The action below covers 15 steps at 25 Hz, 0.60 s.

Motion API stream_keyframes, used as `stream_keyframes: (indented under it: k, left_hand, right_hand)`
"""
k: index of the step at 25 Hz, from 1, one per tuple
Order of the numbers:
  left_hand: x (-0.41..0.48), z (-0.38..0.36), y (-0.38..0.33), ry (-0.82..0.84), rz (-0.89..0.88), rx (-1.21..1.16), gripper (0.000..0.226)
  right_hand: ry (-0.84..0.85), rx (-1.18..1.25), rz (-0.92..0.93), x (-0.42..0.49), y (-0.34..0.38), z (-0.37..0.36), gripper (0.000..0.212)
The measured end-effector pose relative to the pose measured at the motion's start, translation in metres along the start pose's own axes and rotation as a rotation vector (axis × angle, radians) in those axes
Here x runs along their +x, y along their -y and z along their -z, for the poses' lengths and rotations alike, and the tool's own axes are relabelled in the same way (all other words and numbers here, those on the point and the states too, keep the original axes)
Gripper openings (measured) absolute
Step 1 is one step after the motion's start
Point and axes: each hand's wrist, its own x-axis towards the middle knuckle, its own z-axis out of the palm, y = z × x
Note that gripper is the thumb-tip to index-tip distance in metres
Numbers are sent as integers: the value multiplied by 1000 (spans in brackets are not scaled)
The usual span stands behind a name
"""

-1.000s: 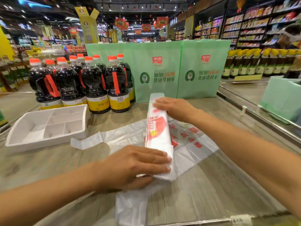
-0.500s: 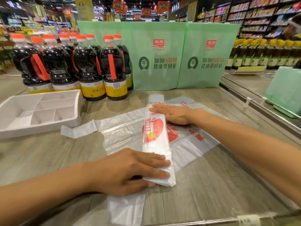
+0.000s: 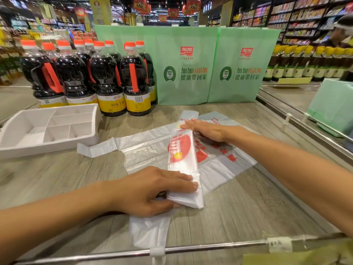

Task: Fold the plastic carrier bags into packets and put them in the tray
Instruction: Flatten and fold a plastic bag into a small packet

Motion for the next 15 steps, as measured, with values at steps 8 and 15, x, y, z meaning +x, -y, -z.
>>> stream_keyframes:
  k: [8,15]
  left_hand:
    - [-8,11,-11,84,191,145,66]
    - [-8,7,-21,209,384,137,66]
  right_hand:
    - [-8,-65,149,-126,56,-4,74]
    - [104,-175,123,-187,79,-49,85]
